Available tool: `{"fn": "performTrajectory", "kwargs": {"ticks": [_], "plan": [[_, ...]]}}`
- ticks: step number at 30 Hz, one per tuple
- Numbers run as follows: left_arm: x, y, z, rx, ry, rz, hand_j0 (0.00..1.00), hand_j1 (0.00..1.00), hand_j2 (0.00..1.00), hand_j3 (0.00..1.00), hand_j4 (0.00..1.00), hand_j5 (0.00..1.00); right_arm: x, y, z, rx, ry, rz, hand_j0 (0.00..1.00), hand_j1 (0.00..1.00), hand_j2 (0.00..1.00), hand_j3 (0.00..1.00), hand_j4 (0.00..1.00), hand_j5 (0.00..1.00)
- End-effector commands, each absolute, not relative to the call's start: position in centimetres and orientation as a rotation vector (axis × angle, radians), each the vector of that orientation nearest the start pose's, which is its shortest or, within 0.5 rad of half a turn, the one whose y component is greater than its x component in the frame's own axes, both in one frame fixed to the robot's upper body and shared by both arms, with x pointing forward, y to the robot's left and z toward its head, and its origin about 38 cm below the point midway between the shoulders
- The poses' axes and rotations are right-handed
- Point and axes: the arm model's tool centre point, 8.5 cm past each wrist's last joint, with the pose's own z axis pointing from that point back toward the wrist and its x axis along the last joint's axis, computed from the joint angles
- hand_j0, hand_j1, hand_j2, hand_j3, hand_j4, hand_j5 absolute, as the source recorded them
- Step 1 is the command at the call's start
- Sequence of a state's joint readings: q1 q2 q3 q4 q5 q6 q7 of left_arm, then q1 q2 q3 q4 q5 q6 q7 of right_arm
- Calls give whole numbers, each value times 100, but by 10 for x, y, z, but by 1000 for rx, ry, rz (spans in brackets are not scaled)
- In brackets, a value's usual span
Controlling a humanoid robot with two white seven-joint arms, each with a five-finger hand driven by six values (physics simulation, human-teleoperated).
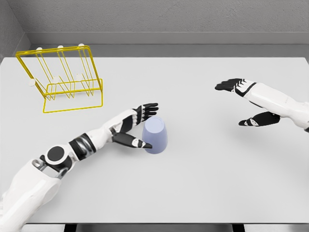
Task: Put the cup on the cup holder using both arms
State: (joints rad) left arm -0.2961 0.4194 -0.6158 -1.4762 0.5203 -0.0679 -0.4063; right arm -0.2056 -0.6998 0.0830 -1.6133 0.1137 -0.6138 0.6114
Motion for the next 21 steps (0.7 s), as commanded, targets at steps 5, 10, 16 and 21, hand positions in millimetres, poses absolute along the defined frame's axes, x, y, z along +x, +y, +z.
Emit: {"fn": "performTrajectory", "kwargs": {"ticks": [5,10,16,21], "plan": [[379,151,81,-694,-1407,-758,100,100,100,100,100,100,374,-335,216,-220,-1763,1605,100,100,100,100,100,100],[379,146,81,-705,-1411,-753,100,100,100,100,100,100,374,-335,215,-219,-1764,1604,100,100,100,100,100,100],[378,147,77,-701,-1400,-748,100,100,100,100,100,100,373,-335,215,-218,-1763,1603,100,100,100,100,100,100],[378,147,74,-699,-1393,-741,100,100,100,100,100,100,373,-335,215,-216,-1764,1602,100,100,100,100,100,100]]}}
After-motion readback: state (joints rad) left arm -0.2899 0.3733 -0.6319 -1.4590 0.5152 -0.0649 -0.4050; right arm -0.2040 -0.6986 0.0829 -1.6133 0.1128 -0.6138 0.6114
